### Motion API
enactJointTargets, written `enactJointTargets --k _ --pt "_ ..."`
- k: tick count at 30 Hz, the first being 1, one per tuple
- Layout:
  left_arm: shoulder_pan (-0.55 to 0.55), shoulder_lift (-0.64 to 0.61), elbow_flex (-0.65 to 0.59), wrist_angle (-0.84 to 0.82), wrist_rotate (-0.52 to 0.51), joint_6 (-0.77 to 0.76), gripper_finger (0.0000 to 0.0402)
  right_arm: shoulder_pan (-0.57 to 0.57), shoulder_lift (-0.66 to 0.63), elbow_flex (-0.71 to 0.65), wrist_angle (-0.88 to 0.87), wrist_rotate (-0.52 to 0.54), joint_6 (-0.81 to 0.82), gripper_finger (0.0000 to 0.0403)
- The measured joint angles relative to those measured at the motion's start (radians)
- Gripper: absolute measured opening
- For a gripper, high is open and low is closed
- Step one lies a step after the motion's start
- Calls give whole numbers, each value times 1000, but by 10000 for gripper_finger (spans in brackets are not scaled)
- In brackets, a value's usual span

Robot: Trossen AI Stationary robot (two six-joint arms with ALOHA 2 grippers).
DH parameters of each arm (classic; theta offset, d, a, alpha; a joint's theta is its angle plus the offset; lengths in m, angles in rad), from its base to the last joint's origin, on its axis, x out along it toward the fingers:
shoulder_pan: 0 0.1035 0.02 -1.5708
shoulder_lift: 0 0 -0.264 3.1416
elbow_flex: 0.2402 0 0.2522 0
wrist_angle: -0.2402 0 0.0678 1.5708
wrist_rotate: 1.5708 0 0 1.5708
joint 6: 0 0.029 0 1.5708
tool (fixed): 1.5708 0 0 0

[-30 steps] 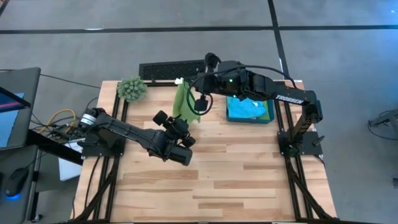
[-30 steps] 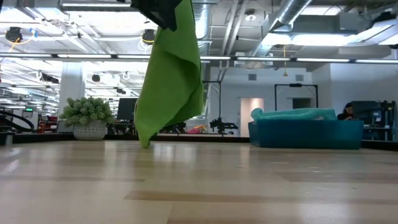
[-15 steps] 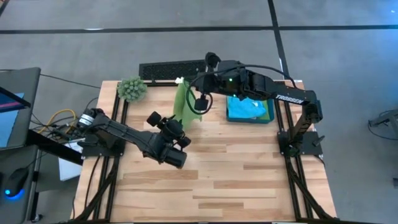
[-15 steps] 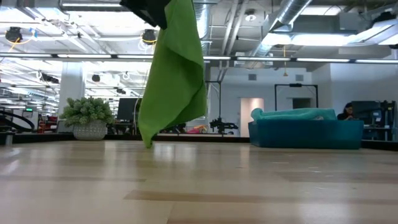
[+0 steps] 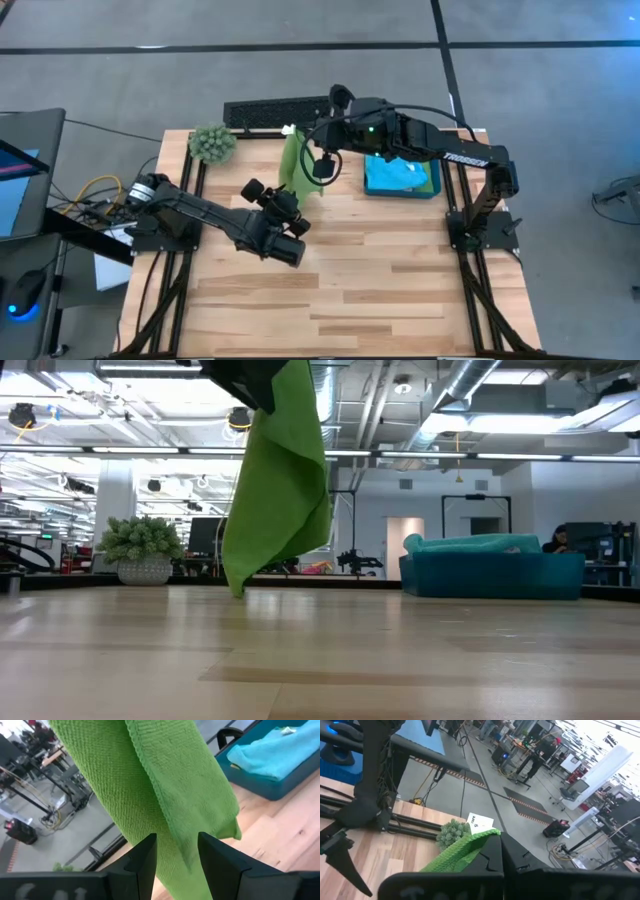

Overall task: Fold microfiber towels
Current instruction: Fold the green microfiber cloth

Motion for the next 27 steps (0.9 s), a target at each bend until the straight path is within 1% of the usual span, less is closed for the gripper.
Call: enactJointTargets --k 8,12,15,19,21,23,27 --pt "40 -1 -8 11 -6 54 137 6 0 0 0 0 -6 2" --pt "68 0 -47 84 56 128 137 7 0 0 0 0 -8 2" --pt "70 0 -64 145 73 206 137 6 0 0 0 0 -8 2" --pt "70 0 -60 173 89 295 134 7 0 0 0 0 -8 2" --pt "74 0 -59 173 116 321 124 7 0 0 0 0 -8 2" --pt "77 0 -59 174 129 329 102 7 0 0 0 0 -8 2" --pt "83 0 -58 181 132 329 34 6 0 0 -1 0 -8 2"
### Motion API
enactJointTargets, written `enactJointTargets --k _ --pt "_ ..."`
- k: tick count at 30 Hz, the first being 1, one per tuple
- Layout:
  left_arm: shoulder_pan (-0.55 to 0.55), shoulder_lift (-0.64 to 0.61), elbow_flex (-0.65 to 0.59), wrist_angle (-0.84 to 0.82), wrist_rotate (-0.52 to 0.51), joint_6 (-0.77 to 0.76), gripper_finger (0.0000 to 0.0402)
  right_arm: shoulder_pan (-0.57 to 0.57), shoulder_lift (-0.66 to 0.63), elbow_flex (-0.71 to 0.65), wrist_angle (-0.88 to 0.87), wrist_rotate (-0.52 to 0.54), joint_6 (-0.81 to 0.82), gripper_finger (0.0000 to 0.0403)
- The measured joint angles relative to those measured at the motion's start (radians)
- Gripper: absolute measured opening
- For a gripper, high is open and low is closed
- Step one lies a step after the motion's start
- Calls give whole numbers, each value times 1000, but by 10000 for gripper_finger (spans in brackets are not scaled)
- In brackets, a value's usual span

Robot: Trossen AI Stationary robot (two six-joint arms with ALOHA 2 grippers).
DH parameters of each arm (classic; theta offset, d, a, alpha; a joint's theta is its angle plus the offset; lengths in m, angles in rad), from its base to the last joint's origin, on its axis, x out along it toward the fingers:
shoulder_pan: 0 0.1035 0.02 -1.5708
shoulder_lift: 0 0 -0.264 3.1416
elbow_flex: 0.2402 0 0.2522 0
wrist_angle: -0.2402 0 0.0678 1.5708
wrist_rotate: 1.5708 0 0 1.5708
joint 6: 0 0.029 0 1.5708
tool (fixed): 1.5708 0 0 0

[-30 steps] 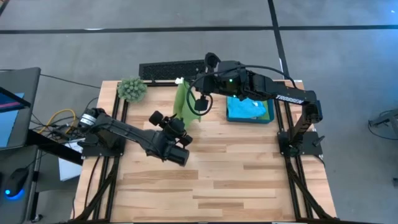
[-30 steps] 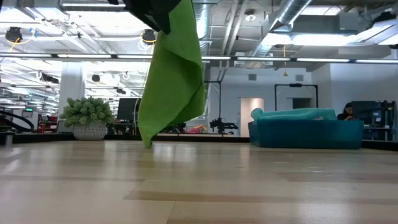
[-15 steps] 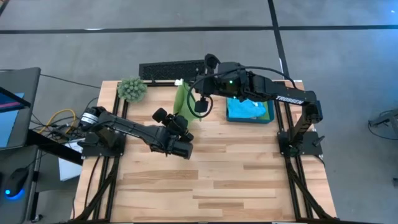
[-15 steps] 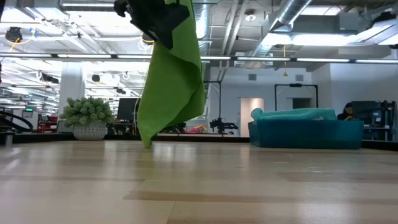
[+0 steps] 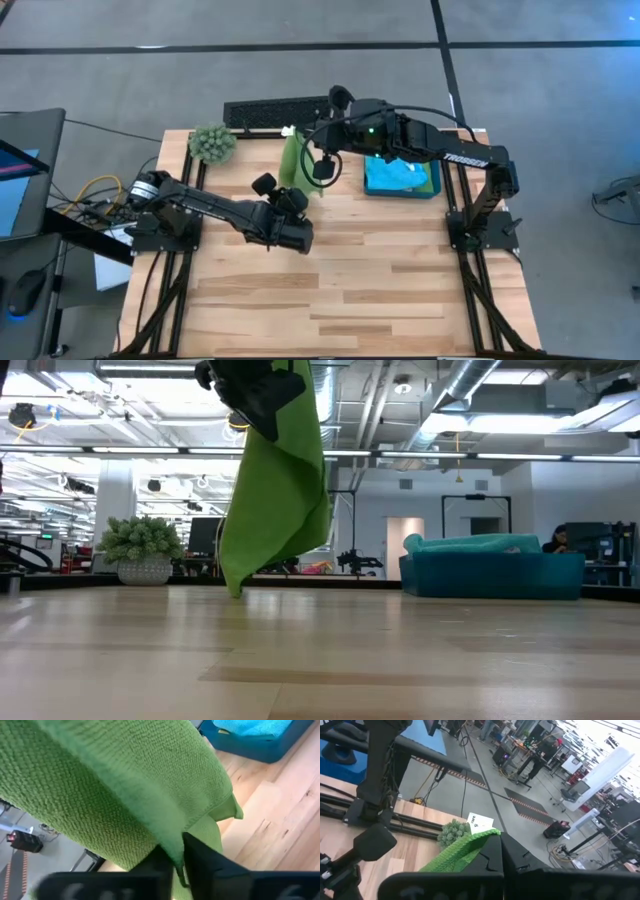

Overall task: Fold microfiber towels
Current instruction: Fold the green microfiber cloth

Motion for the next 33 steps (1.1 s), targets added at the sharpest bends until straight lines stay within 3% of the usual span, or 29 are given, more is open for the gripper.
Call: enactJointTargets --k 2,6,11,16,21,26,33 --pt "0 0 0 0 -5 -1 10 0 0 0 -5 0 0 2" --pt "-1 -3 0 -2 -1 -6 3 -1 0 0 -24 5 -3 2" --pt "-30 -50 19 -12 57 -8 1 -2 0 0 -70 99 -25 2" --pt "-66 -118 81 -109 76 -38 1 -2 0 0 -145 152 -24 2" --pt "-85 -177 152 -246 132 -82 0 7 0 0 -248 275 -26 2" --pt "-81 -189 240 -449 160 -124 0 3 -35 0 -392 284 -17 2" --pt "0 -214 293 -450 132 -61 0 -7 -91 0 -618 279 -16 2"
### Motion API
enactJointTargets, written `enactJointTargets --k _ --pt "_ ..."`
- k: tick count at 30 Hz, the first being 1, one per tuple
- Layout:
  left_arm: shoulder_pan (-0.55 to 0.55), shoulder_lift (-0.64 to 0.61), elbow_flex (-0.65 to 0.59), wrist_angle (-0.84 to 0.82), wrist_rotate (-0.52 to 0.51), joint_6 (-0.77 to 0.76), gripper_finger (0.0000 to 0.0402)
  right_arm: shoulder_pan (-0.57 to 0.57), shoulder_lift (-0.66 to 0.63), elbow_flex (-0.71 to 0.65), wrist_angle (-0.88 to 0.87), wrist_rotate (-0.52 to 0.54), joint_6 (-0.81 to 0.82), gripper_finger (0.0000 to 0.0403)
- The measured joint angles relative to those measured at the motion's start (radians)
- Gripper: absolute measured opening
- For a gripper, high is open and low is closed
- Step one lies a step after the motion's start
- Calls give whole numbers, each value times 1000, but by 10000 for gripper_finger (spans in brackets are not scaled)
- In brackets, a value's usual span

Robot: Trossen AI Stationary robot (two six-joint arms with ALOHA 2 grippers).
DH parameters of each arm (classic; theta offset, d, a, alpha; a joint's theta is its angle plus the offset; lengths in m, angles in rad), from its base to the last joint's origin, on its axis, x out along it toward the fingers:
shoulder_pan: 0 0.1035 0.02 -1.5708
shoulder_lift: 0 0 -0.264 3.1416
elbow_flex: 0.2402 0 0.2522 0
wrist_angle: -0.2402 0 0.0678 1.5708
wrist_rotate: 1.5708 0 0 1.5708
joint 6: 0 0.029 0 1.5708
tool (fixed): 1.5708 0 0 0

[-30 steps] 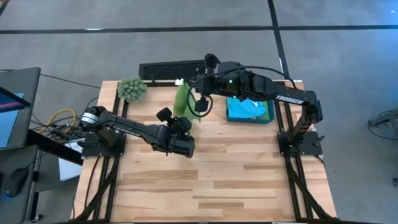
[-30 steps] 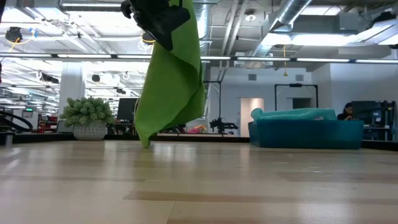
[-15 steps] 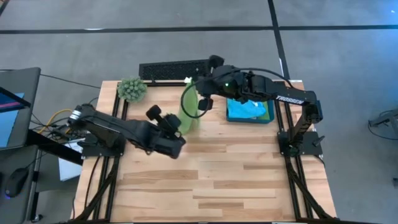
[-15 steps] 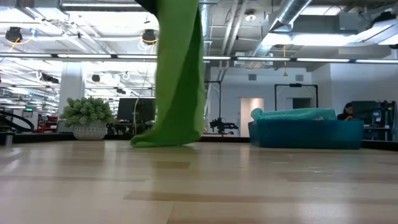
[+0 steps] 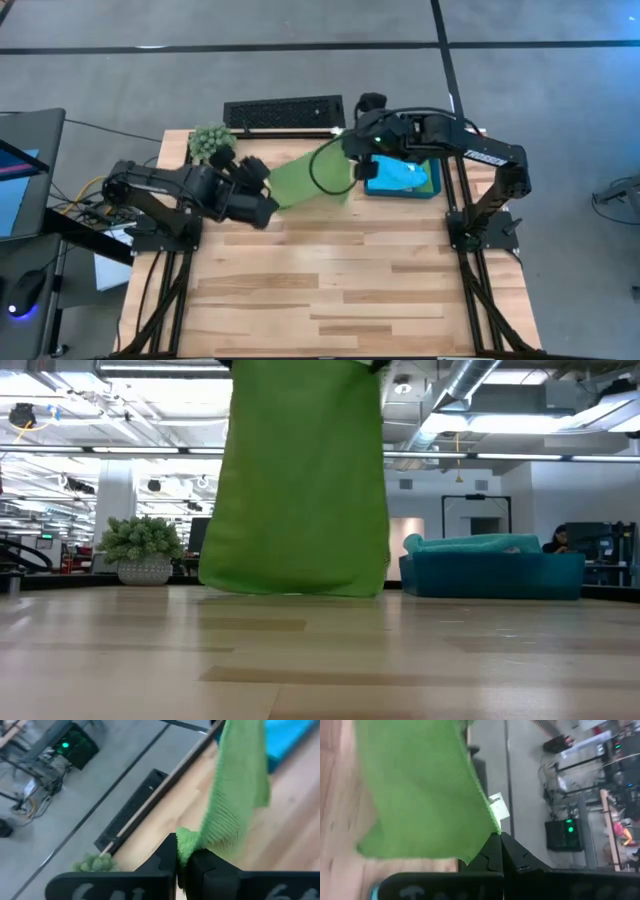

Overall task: Fold microfiber towels
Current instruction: Fold the green microfiber cloth

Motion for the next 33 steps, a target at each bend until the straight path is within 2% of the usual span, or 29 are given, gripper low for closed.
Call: enactJointTargets --k 5,9,13,17,21,26,29,33 --pt "81 0 18 4 -32 54 0 -11 -27 0 -149 -15 3 2" --pt "162 0 20 5 -33 89 0 -53 -26 0 -181 -83 -2 2" --pt "259 0 20 6 -49 158 0 -135 -3 0 -113 -101 -32 2" --pt "363 0 23 4 -145 265 0 -206 25 1 26 -100 -28 2" --pt "430 0 78 47 -193 409 0 -241 28 2 129 -47 -25 2" --pt "428 -3 187 107 -158 543 0 -216 21 0 132 -19 15 2" --pt "396 -4 216 87 -79 535 0 -172 11 0 74 -20 61 2" --pt "342 3 208 3 26 447 0 -94 11 0 -35 -28 114 2"
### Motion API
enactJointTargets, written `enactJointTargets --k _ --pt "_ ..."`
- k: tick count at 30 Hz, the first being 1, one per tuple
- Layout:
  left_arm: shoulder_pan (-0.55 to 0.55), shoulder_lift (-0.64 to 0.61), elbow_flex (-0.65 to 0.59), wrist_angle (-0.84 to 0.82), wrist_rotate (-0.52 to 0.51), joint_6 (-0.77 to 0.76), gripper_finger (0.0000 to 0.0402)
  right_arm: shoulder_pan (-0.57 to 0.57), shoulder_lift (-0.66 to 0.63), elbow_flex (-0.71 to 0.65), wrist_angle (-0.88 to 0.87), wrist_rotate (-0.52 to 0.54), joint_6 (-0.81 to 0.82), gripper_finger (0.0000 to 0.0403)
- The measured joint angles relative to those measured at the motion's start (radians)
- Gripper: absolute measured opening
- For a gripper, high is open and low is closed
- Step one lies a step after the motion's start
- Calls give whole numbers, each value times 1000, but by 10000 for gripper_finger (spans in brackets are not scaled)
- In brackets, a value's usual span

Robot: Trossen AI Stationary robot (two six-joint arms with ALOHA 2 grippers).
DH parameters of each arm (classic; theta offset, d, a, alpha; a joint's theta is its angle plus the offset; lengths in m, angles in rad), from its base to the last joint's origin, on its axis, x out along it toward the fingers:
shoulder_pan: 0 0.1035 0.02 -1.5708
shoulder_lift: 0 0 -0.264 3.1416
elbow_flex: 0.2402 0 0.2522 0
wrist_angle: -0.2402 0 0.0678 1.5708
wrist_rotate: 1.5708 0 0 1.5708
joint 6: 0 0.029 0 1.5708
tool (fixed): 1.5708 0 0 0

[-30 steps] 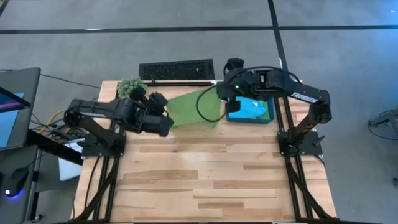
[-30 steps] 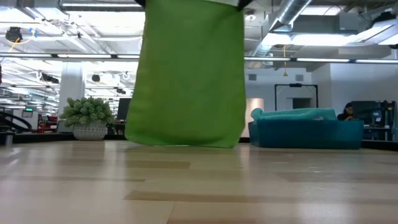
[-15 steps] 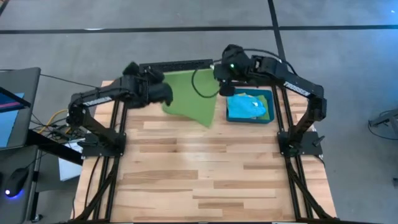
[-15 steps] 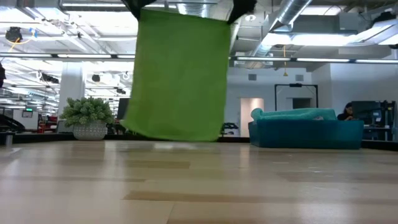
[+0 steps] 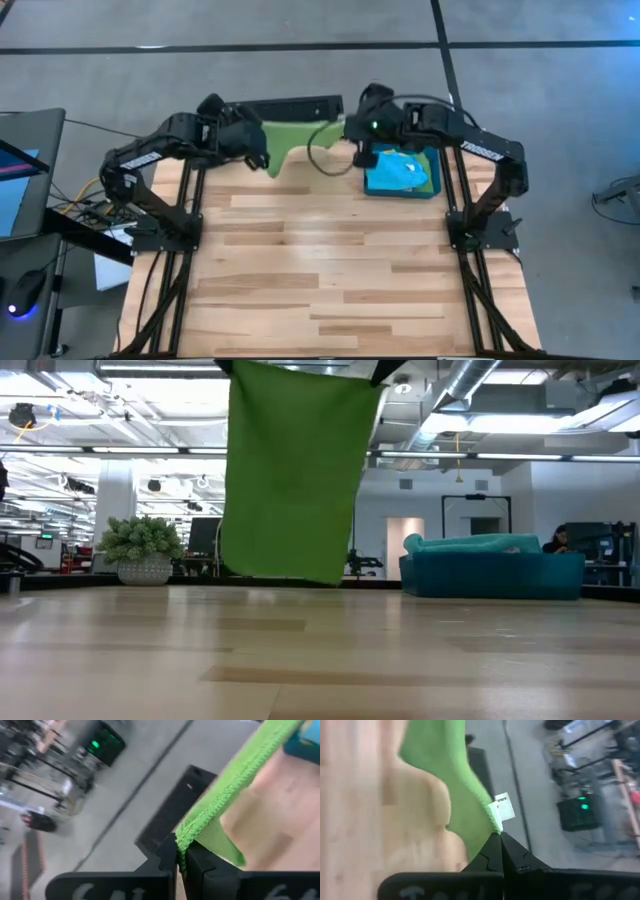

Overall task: Fold microfiber towels
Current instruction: Fold the green microfiber cloth

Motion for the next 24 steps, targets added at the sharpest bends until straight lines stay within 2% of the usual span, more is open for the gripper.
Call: enactJointTargets --k 3,7,16,20,24 --pt "-47 8 -54 -2 61 -62 0 51 0 0 -68 -24 44 2" --pt "-113 10 -133 -4 141 -169 0 96 -2 -19 -122 -151 142 2" --pt "-289 15 -363 2 314 -431 0 190 2 -208 -202 -282 245 2" --pt "-373 15 -422 26 367 -504 0 226 2 -271 -203 -383 256 3" --pt "-446 15 -446 56 448 -552 0 249 0 -298 -186 -427 304 4"
